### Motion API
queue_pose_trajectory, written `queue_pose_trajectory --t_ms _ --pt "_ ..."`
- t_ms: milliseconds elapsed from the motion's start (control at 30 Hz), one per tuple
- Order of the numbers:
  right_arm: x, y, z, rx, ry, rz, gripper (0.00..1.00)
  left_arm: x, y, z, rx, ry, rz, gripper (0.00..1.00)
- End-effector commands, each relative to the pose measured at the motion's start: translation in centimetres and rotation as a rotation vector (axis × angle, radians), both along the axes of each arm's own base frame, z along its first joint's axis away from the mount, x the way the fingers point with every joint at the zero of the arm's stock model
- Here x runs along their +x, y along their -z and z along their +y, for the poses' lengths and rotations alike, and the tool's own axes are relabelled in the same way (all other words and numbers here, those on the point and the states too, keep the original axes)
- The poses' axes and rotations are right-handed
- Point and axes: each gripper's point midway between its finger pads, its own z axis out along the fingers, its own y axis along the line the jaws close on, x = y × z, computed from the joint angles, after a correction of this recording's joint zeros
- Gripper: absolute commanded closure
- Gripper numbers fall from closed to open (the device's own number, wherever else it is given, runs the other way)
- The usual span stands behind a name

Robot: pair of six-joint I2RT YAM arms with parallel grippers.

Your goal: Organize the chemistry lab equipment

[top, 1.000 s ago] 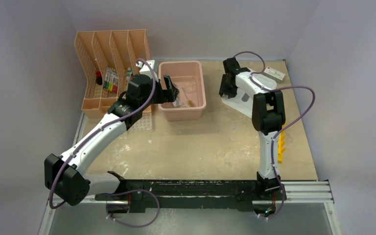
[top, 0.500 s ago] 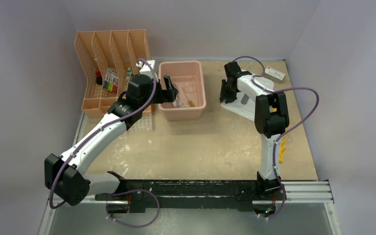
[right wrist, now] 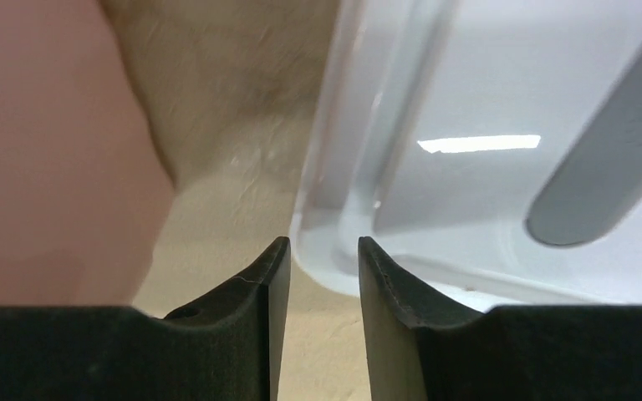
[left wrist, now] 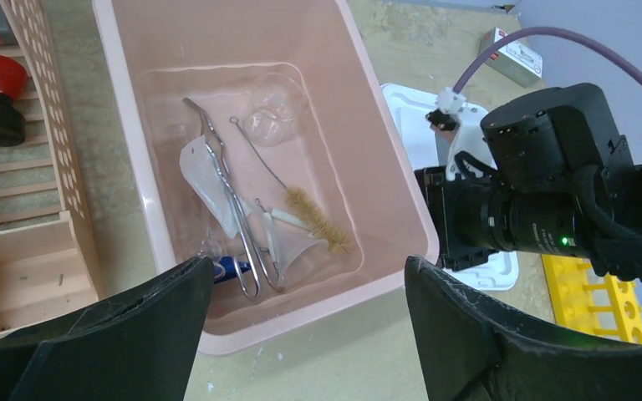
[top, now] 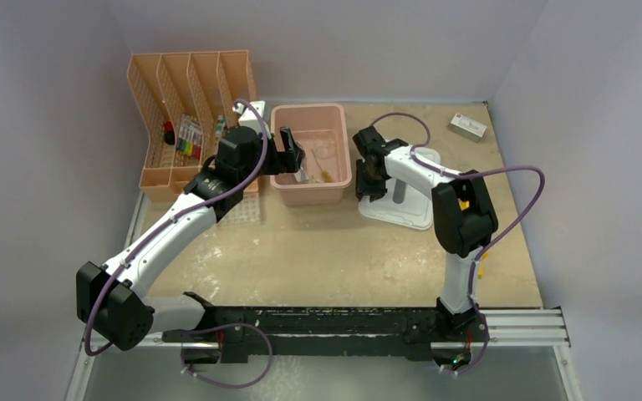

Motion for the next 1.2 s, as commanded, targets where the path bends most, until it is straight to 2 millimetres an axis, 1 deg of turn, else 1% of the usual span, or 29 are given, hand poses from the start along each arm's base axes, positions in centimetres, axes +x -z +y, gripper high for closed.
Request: queue_pose_trajectory --t_ms 0,67,200,267,333,400,433,500,600,667,700,800,867,933,1000,1100,1167 --pt "4.0 -2.8 -2.1 -0.055 0.202 -0.147 0.61 0.3 -1.8 0.3 -0.025 -0.016 -0.066 0.17" --pt "5.1 -3.0 -2.3 -0.068 0.251 -0.176 0.63 0.1 -1.9 0.6 -0.022 -0.023 -0.066 0.17" --pt "7.1 -3.1 -1.2 -0.032 0.259 -0.22 0.69 -0.3 -1.8 1.1 -0.018 -0.039 -0.061 0.17" --pt "7.6 -2.7 -1.1 -0.043 0.269 -0.217 0.7 -0.5 -1.7 1.3 -0.02 -0.046 -0.061 0.17" --pt "7.8 -2.1 -1.3 -0.064 0.289 -0.198 0.68 -0.7 -1.8 1.5 -0.022 -0.051 -0.06 0.17" --pt "7.6 -1.4 -1.6 -0.09 0.317 -0.171 0.63 -0.8 -1.7 1.6 -0.022 -0.055 -0.058 0.17" --pt "7.7 -1.2 -1.8 -0.103 0.329 -0.168 0.62 -0.9 -1.6 1.7 -0.023 -0.056 -0.056 0.17" --pt "8.0 -1.0 -2.5 -0.139 0.354 -0.181 0.61 -1.0 -1.6 1.7 -0.025 -0.058 -0.053 0.17" --pt "7.9 -0.5 -2.5 -0.147 0.354 -0.17 0.6 -1.0 -1.7 1.7 -0.03 -0.06 -0.05 0.17" --pt "7.7 0.3 -2.3 -0.145 0.35 -0.148 0.61 -1.0 -1.7 1.7 -0.035 -0.061 -0.051 0.18" --pt "7.6 0.6 -2.1 -0.138 0.346 -0.136 0.62 -1.0 -1.7 1.7 -0.037 -0.061 -0.049 0.18" --pt "7.3 1.8 -1.7 -0.13 0.34 -0.101 0.71 -1.0 -1.7 1.6 -0.048 -0.064 -0.044 0.18" --pt "7.6 1.9 -1.5 -0.12 0.339 -0.107 0.79 -1.0 -1.5 1.5 -0.057 -0.065 -0.033 0.18" --pt "7.8 1.5 -1.2 -0.102 0.336 -0.116 0.83 -1.0 -1.3 1.1 -0.092 -0.071 -0.012 0.19" --pt "8.4 0.2 -0.9 -0.079 0.325 -0.151 0.88 -1.2 -1.4 0.4 -0.136 -0.057 0.02 0.2" --pt "9.4 -3.0 -0.7 -0.038 0.314 -0.239 0.92 -1.6 -1.1 -0.4 -0.195 -0.046 0.069 0.2" --pt "9.5 -5.3 -0.5 -0.004 0.305 -0.285 0.94 -1.6 -0.9 -0.7 -0.221 -0.045 0.083 0.2"
